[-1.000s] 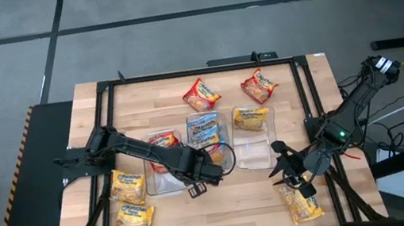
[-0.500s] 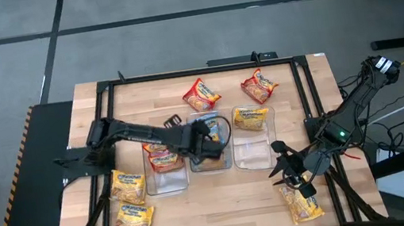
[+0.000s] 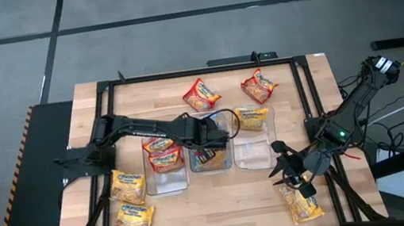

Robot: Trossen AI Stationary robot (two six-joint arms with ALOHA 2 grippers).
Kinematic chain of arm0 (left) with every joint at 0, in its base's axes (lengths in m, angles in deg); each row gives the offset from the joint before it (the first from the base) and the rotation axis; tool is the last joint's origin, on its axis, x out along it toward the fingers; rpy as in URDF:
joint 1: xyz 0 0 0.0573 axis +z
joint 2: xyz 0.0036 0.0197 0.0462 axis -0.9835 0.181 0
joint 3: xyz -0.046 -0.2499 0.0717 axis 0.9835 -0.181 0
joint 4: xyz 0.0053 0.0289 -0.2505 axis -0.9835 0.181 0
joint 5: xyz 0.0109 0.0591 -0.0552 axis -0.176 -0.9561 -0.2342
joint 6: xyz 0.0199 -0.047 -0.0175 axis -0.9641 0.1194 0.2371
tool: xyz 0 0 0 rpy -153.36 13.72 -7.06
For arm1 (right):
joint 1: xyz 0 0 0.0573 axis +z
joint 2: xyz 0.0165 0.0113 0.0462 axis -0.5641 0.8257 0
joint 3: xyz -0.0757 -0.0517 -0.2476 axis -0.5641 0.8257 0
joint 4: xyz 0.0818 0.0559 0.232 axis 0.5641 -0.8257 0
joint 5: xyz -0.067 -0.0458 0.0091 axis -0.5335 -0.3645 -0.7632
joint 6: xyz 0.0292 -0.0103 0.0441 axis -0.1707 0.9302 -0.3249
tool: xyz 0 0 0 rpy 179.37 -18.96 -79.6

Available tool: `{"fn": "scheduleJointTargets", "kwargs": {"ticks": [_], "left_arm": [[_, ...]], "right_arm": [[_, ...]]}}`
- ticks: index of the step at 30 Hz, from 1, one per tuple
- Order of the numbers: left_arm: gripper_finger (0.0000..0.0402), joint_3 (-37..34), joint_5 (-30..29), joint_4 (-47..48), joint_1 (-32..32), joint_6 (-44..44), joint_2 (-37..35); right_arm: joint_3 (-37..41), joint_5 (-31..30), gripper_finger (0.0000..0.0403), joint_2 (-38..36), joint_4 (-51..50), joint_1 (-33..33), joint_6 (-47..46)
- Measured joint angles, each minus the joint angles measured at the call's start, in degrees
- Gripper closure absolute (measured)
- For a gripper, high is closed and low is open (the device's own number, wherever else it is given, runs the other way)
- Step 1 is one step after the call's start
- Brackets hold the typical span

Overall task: Sort Maruchan noodles
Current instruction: Put the blue noodle pack into the middle transparent bin

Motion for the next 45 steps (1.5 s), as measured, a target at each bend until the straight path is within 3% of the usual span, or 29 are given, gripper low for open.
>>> {"fn": "scheduleJointTargets", "kwargs": {"ticks": [15, 25, 45], "left_arm": [[0.0401, -0.01, -0.34, -2.78, -4.39, -0.11, 0.38], [0.0401, -0.01, -0.49, -9.45, -7.3, 0.02, 0.38], [0.0401, 0.03, 7.93, -8.52, -9.2, 5.05, 0.8]], "right_arm": [[0.0, 0.0, 0.0276, -0.02, -0.02, 0.01, 0.0], [0.0, 0.0, 0.0276, -0.02, -0.02, -0.01, 0.0], [0.0, 0.0, 0.0276, -0.02, -0.02, 0.0, -0.01]]}}
